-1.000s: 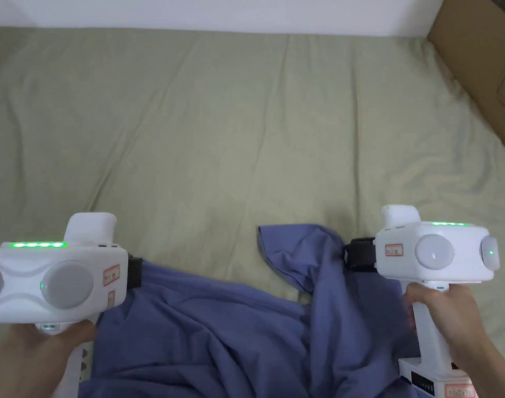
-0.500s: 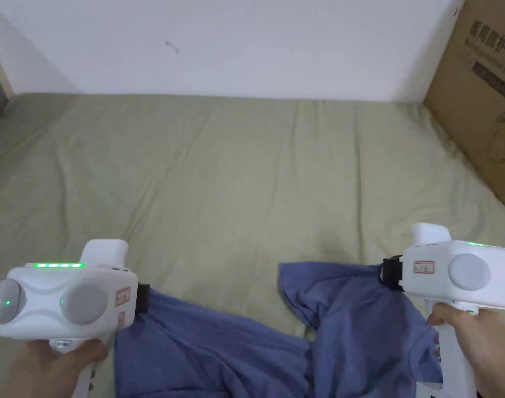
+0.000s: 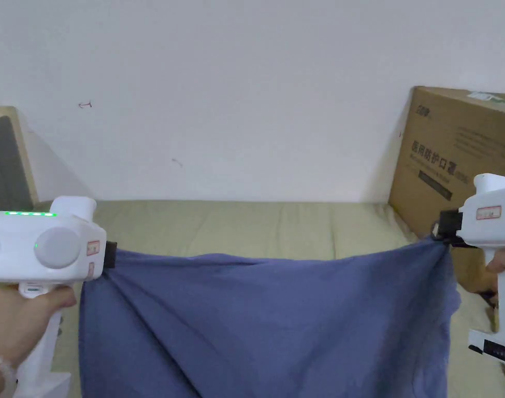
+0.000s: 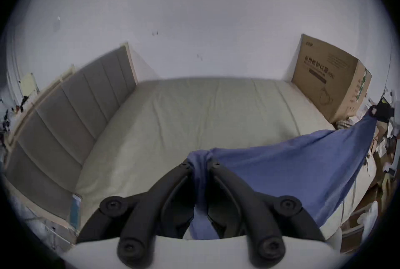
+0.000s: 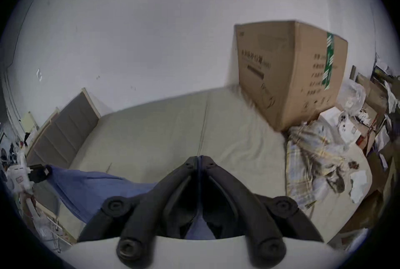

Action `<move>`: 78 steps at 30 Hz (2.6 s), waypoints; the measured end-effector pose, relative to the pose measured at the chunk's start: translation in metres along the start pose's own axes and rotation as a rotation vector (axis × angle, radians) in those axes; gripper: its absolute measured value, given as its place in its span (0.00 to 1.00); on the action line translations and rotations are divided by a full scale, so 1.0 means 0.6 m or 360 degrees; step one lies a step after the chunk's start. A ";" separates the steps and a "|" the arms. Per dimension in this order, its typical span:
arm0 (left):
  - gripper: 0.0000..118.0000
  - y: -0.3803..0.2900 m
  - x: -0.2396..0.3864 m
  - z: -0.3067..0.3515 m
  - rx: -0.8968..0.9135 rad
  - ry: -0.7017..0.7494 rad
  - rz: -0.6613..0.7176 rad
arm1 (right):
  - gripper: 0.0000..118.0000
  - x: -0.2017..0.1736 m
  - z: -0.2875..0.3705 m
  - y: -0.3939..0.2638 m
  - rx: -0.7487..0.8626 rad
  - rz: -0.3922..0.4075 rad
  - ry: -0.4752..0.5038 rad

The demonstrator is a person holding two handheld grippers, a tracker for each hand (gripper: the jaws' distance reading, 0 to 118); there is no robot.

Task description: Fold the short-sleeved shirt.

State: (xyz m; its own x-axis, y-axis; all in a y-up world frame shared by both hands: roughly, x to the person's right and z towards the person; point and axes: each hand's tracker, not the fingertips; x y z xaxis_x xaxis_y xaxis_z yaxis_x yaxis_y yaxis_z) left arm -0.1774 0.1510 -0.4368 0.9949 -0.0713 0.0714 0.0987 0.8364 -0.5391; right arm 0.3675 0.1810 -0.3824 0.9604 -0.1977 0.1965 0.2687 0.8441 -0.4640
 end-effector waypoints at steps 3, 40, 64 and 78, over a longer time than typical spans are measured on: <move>0.07 0.060 -0.004 0.011 0.0095 0.0129 -0.0059 | 0.03 -0.002 0.028 0.051 0.0048 -0.0037 0.0018; 0.07 0.563 -0.049 -0.203 0.0710 0.0285 0.0166 | 0.03 -0.181 -0.162 0.545 0.0539 0.0035 0.0062; 0.07 -0.033 0.004 -0.618 -0.0531 0.0309 0.0200 | 0.03 -0.053 -0.627 -0.048 -0.0686 -0.0015 -0.0140; 0.07 -0.233 -0.051 -0.361 -0.0497 0.0172 -0.0066 | 0.03 0.008 -0.329 -0.303 -0.0692 0.0013 -0.0071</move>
State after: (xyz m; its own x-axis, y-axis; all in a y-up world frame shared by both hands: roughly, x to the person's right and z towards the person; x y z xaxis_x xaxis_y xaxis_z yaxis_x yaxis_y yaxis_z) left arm -0.2170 -0.0815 -0.5453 0.9847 -0.1733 0.0183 0.1245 0.6258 -0.7700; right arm 0.3380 -0.0718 -0.4675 0.9609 -0.1621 0.2243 0.2768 0.5550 -0.7844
